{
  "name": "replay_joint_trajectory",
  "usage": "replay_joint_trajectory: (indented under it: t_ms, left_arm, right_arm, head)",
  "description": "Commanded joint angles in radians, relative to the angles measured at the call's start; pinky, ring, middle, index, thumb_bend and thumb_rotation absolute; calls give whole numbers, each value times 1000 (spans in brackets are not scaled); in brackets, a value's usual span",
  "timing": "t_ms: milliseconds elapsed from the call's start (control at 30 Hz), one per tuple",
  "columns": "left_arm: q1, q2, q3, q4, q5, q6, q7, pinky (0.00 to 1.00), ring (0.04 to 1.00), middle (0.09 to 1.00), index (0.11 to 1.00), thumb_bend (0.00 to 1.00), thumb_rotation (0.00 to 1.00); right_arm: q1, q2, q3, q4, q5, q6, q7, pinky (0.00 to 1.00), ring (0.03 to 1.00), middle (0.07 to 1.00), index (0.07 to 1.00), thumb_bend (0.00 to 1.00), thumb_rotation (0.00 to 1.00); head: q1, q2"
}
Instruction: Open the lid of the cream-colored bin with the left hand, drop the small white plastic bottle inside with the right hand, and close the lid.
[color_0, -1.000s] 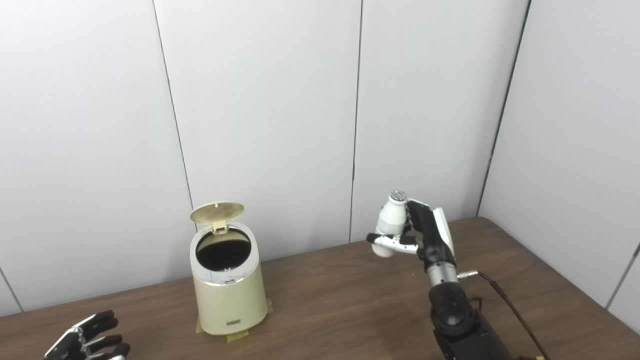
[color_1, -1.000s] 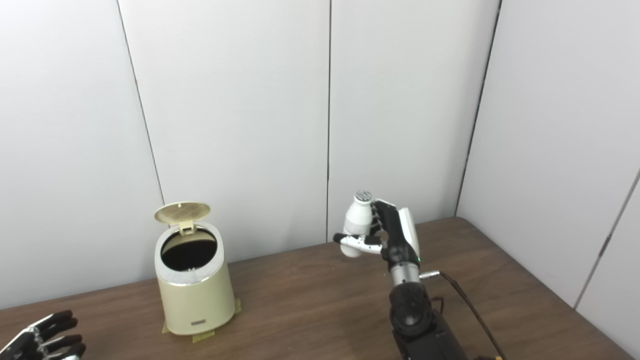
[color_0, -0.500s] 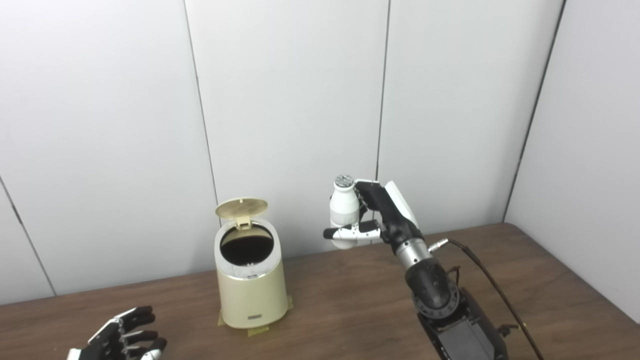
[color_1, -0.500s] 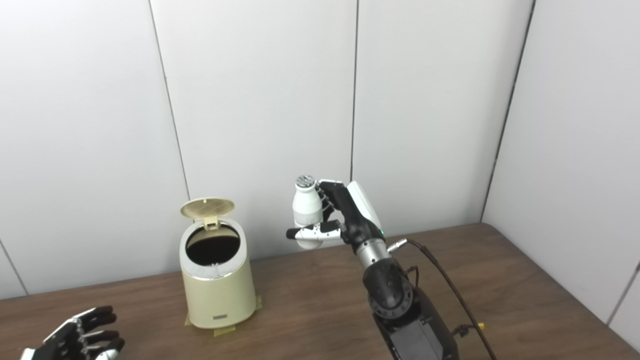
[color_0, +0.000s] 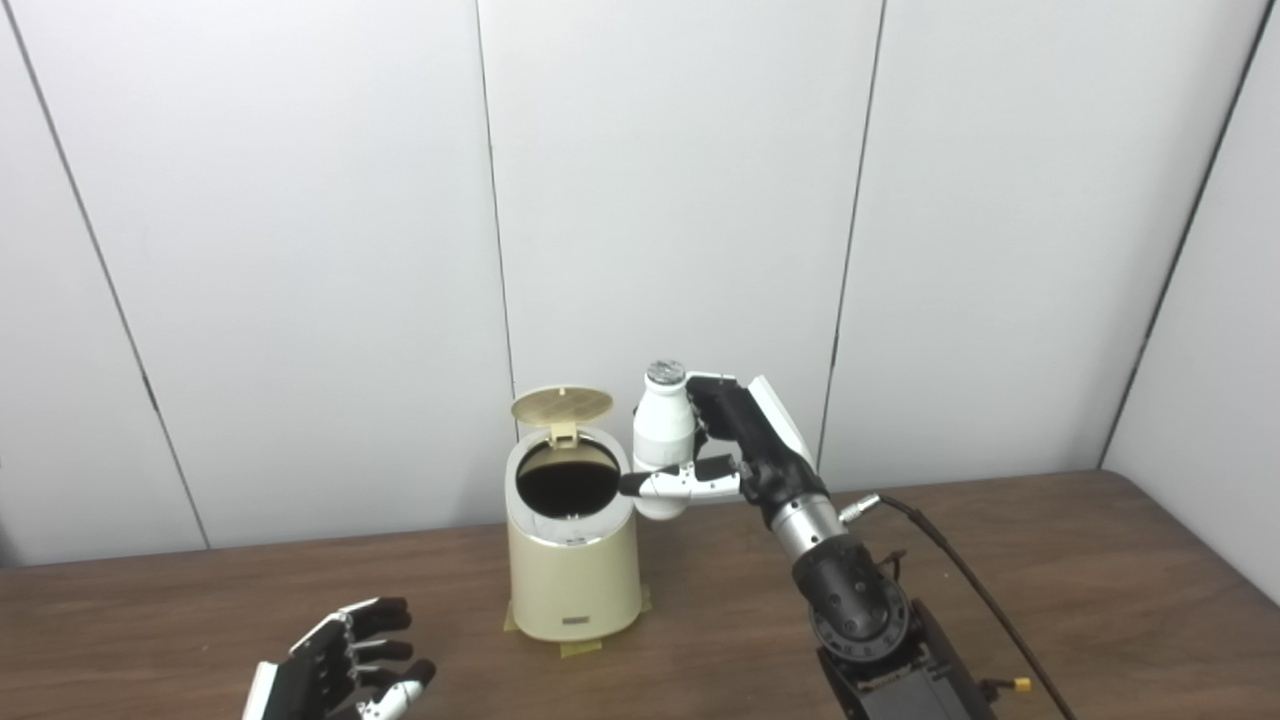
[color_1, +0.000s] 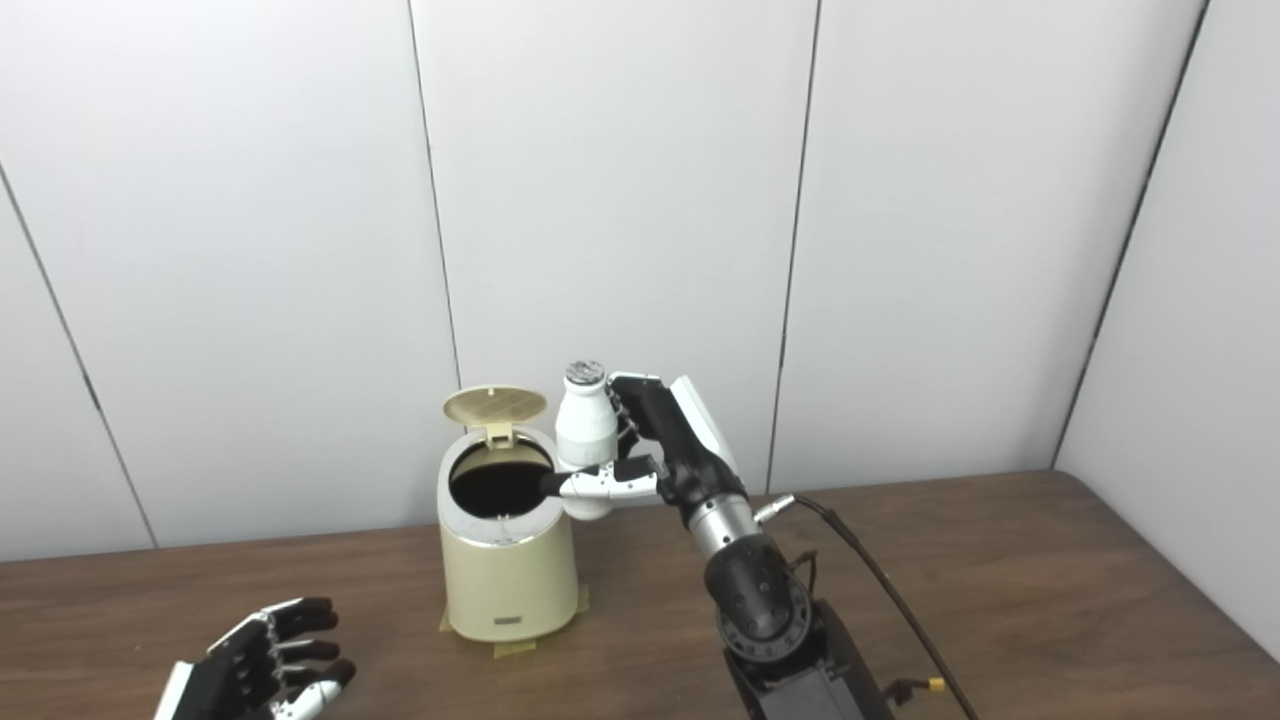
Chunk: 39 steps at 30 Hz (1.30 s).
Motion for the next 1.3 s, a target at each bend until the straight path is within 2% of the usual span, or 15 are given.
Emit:
replay_joint_trajectory:
  t_ms: [0, 233, 433, 567, 867, 1267]
  left_arm:
    - [-43, -4, -4, -14, 10, -41, 11, 536, 632, 706, 707, 628, 0]
    - [-43, -10, -9, -19, 10, -29, 13, 532, 634, 720, 717, 629, 0]
    - [-41, -15, -15, -27, 15, -29, 16, 548, 645, 724, 723, 620, 0]
    - [-41, -19, -19, -29, 20, -24, 20, 549, 637, 722, 720, 619, 0]
    - [-40, -30, -21, -32, 24, -22, 25, 568, 642, 717, 722, 621, 0]
    - [-39, -40, -21, -33, 40, -26, 28, 560, 634, 706, 707, 632, 0]
  right_arm:
    - [-77, 6, -5, -10, -13, 9, -12, 320, 399, 482, 520, 517, 0]
    - [-95, 53, -2, 17, -25, 62, -25, 325, 401, 480, 520, 518, 0]
    - [-109, 75, 6, 53, -32, 30, -40, 322, 400, 481, 515, 518, 0]
    - [-122, 91, 5, 75, -22, 42, -37, 334, 402, 489, 516, 517, 0]
    - [-148, 102, 1, 171, -19, -8, -66, 353, 420, 482, 499, 520, 0]
    - [-169, 113, 19, 225, -41, -9, -100, 367, 426, 483, 495, 521, 0]
  head:
    - [3, -2]
    - [21, 1]
    - [36, 4]
    - [44, 6]
    - [64, 14]
    - [73, 19]
